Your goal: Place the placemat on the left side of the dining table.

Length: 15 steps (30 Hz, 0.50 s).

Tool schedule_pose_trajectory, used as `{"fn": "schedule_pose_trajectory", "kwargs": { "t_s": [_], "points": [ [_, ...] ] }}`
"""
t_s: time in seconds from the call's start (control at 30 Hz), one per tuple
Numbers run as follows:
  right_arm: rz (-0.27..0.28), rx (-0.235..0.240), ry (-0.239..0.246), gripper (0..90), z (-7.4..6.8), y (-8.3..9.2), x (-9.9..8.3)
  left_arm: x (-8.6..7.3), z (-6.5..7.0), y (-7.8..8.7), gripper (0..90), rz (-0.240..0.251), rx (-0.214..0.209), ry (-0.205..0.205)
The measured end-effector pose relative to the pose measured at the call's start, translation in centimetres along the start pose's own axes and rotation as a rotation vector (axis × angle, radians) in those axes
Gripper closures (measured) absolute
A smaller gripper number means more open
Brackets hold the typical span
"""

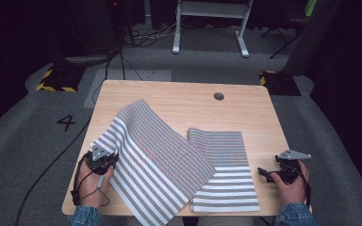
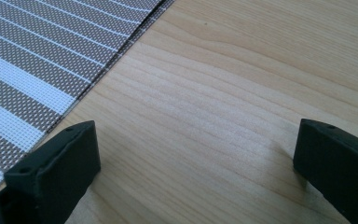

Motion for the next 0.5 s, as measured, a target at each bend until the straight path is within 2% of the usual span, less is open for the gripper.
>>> {"fn": "schedule_pose_trajectory", "kwargs": {
  "t_s": [0.07, 0.17, 0.23, 0.27, 0.3, 0.4, 0.5],
  "points": [
    [0.000, 0.002, -0.009, 0.5, 0.0, 0.0, 0.1, 0.6, 0.0, 0.9, 84.8, 0.033, 0.016, -0.029],
    [-0.002, -0.002, -0.003, 0.5, 0.0, -0.1, 0.1, 1.8, 0.1, 2.0, 85.0, 0.081, 0.017, -0.070],
    [-0.002, -0.002, -0.003, 0.5, 0.0, -0.1, 0.1, 2.9, 0.1, 2.6, 85.1, 0.111, 0.023, -0.104],
    [-0.002, -0.002, -0.002, 0.5, 0.0, -0.1, 0.1, 4.3, 0.1, 3.0, 85.3, 0.141, 0.019, -0.136],
    [-0.002, -0.002, -0.002, 0.5, 0.0, -0.1, 0.1, 4.3, 0.1, 3.0, 85.3, 0.141, 0.019, -0.136],
    [-0.001, -0.004, -0.002, 0.5, 0.0, -0.1, 0.1, 6.8, 0.1, 3.2, 85.3, 0.175, 0.019, -0.176],
    [0.001, -0.001, -0.010, 0.5, -0.1, 0.0, 0.1, 9.0, -0.5, 2.5, 85.2, 0.193, 0.017, -0.221]
  ]
}}
Point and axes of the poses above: each handheld gripper's, and its own axes: y roughly backward along the jaws, x roughly out of its top, z roughly to its right, the point moved 6 cm from there along -y, roughly forward along the jaws, and after that the axes turned 11 degrees about -z, right-handed, at the moved point
